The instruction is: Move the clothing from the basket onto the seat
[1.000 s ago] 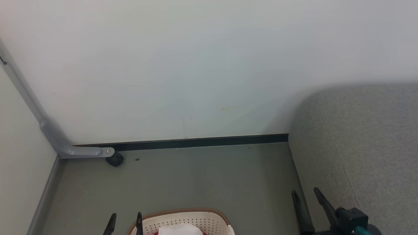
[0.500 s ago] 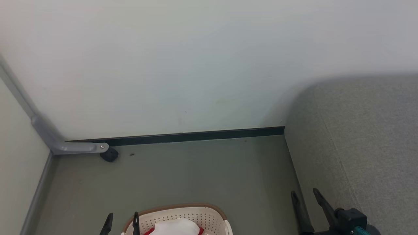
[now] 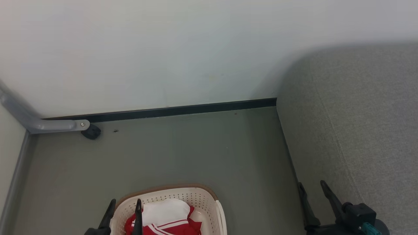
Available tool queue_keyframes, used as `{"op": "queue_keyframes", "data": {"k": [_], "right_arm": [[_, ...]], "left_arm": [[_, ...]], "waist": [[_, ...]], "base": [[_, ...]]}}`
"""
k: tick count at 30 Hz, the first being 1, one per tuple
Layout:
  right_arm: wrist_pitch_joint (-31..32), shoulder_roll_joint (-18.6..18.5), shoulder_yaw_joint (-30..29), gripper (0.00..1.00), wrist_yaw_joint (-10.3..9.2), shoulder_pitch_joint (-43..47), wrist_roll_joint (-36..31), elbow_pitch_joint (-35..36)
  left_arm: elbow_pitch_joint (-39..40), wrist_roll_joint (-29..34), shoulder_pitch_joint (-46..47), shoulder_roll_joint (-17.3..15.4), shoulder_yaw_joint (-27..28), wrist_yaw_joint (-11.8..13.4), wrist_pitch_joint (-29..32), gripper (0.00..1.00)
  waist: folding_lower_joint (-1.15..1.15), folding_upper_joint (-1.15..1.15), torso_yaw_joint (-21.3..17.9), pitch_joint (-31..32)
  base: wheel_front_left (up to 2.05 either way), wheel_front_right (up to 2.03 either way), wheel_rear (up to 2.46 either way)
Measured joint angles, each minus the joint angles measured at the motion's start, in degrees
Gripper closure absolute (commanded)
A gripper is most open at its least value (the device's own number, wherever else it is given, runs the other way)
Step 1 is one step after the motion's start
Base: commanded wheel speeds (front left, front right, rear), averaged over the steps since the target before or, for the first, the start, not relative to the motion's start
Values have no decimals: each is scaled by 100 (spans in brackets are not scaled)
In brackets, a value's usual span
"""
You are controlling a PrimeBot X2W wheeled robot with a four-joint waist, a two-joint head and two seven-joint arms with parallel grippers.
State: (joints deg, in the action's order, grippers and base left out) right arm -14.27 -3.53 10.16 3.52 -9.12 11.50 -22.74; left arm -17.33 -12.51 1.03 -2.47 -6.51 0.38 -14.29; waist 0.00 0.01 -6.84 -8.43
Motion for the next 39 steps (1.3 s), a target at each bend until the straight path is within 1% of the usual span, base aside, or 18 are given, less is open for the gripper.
{"op": "queue_keyframes", "data": {"k": [3,4,8,14,17,20,21,25,28,31,39], "right_arm": [[0,-8,-45,0,-24,-1,-2,40],[0,-4,-59,0,-51,-1,-2,77],[-1,-1,-114,0,-55,-1,-1,210],[0,1,-102,0,-56,-1,-71,407],[-1,-3,-102,0,-57,1,-97,524],[0,-2,-110,0,-80,0,-133,641],[-1,-2,-113,0,-83,0,-134,681],[-1,2,-113,0,-102,-4,-145,834],[-1,12,-115,0,-109,-40,-145,958],[-1,21,-126,0,-155,-126,-145,1073],[-1,47,-86,0,-201,-328,-146,1310]], "left_arm": [[-49,9,110,-5,-11,-73,0,0],[-108,62,145,-19,-52,-97,0,0],[-393,159,264,-49,-127,-171,0,0],[-1007,386,612,-299,-402,-383,1,0],[-1266,559,827,-363,-543,-426,27,0],[-1518,627,1099,-409,-656,-455,160,0],[-1594,668,1196,-439,-691,-499,198,0],[-1857,976,1650,-639,-920,-556,354,0],[-2035,1020,2047,-661,-987,-600,508,0],[-2207,1133,2467,-700,-1111,-650,680,0],[-2806,1508,3285,-965,-1527,-745,1139,0]], "waist": [[0,0,-41,-184],[0,0,-69,-313],[0,0,-129,-592],[1,0,-234,-1056],[1,0,-294,-1299],[1,0,-354,-1548],[1,0,-373,-1630],[1,0,-445,-1972],[1,0,-488,-2230],[1,1,-517,-2491],[1,1,-544,-3183]], "base": [[0,0,0],[0,0,0],[0,0,0],[0,0,0],[0,0,0],[0,0,0],[0,0,0],[0,0,0],[0,0,0],[0,0,0],[0,0,0]]}}
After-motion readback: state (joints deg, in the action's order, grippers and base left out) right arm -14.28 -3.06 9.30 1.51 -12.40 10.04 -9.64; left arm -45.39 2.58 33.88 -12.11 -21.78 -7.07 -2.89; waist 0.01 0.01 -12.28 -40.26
